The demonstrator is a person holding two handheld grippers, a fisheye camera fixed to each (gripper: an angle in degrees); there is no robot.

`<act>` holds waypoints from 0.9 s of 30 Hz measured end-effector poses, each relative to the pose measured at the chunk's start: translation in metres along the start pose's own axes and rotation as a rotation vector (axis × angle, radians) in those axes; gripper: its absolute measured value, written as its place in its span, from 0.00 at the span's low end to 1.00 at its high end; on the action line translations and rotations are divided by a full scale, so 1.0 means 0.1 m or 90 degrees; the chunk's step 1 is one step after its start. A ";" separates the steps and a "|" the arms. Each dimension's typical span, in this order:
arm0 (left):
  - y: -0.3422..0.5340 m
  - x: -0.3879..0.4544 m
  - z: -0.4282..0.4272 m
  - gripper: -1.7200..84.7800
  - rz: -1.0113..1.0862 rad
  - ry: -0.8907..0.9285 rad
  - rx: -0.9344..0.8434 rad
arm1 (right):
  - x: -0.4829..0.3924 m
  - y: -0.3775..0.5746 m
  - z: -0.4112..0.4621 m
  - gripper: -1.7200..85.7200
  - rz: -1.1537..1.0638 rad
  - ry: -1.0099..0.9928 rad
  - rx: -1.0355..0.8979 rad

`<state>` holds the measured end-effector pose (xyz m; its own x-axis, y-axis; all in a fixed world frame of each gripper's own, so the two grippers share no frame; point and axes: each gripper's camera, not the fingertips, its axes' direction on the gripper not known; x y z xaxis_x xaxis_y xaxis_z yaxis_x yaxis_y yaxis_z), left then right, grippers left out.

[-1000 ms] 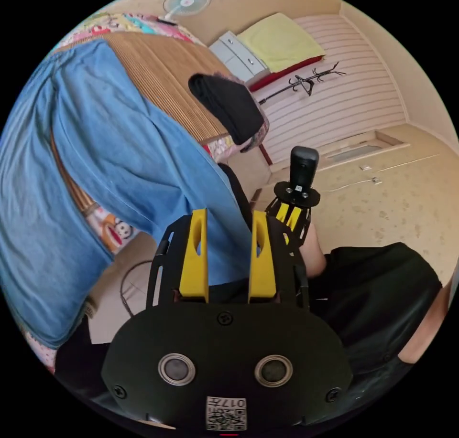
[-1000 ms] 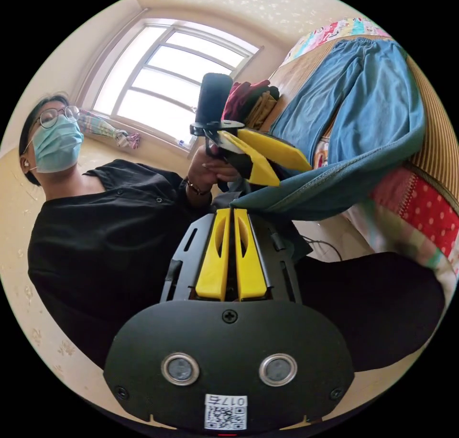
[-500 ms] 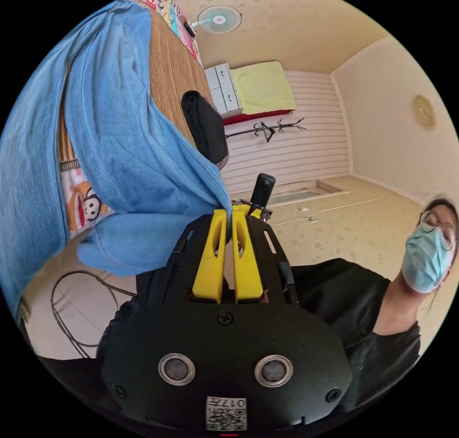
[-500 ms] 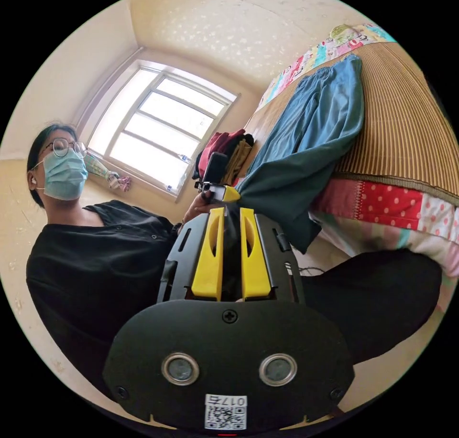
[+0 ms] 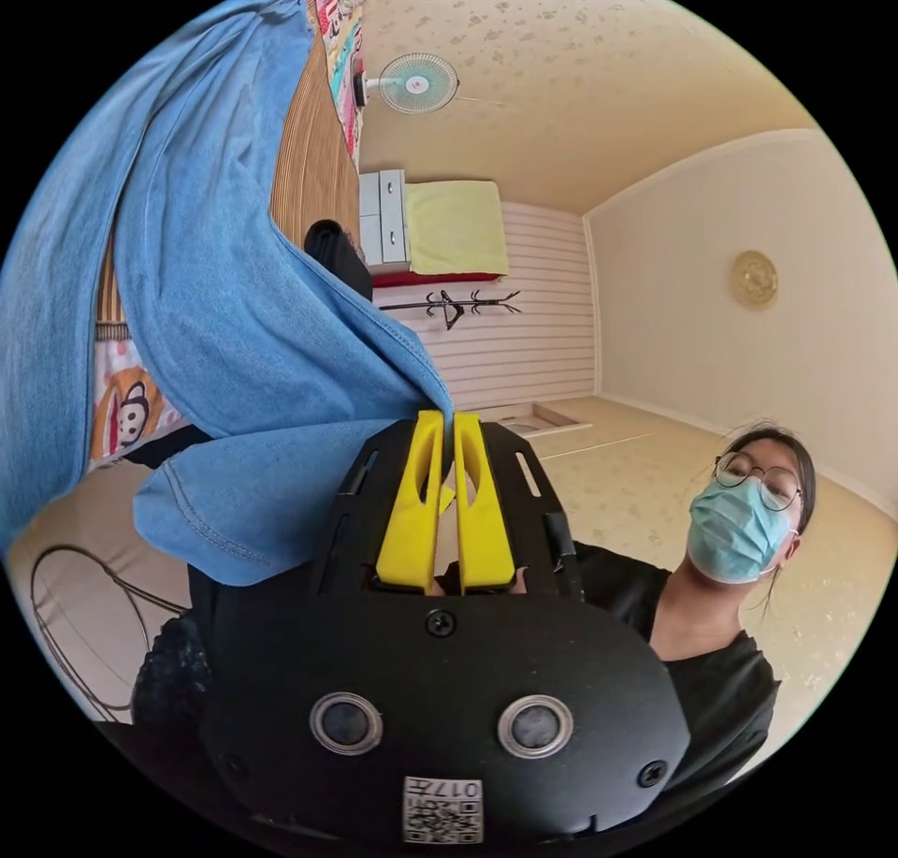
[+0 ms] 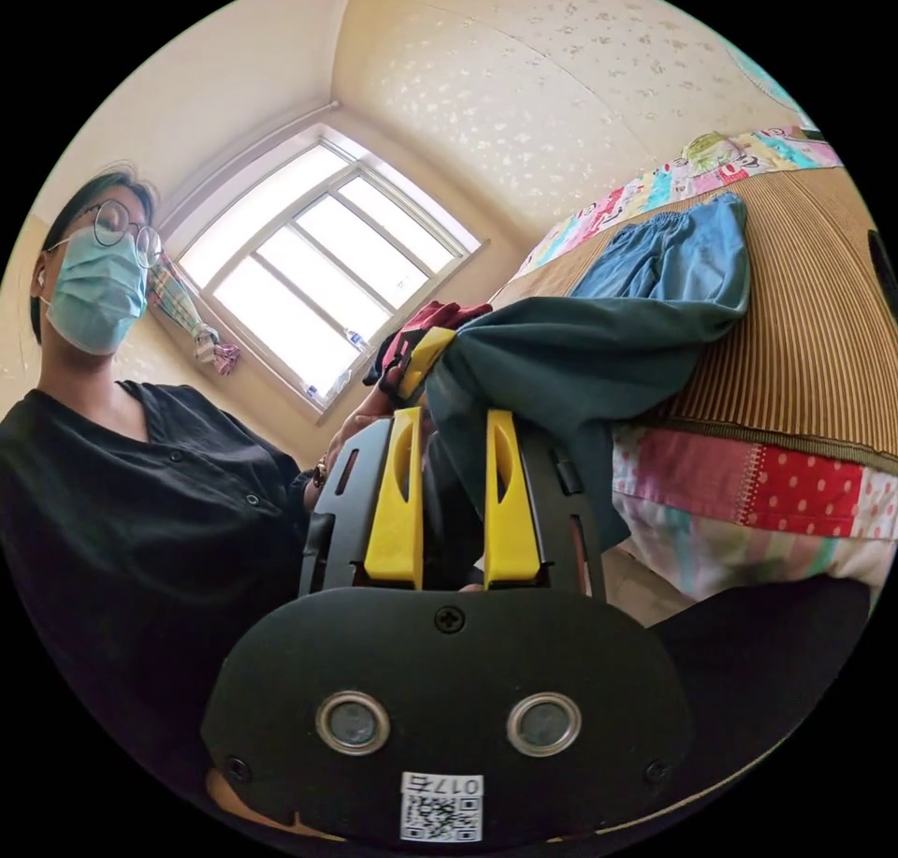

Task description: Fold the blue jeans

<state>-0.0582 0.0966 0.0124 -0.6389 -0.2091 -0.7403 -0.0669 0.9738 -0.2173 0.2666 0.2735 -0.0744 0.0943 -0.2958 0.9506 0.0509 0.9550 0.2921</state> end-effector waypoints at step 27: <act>0.87 0.17 1.18 0.17 0.112 -0.529 -0.185 | -0.42 0.07 0.91 0.04 -0.108 -0.020 -0.323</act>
<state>0.0155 0.1675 -0.0946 0.0958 0.0575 -0.9937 -0.2836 0.9585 0.0282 0.1725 0.2946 -0.1025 0.0128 -0.4370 0.8994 0.5381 0.7611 0.3622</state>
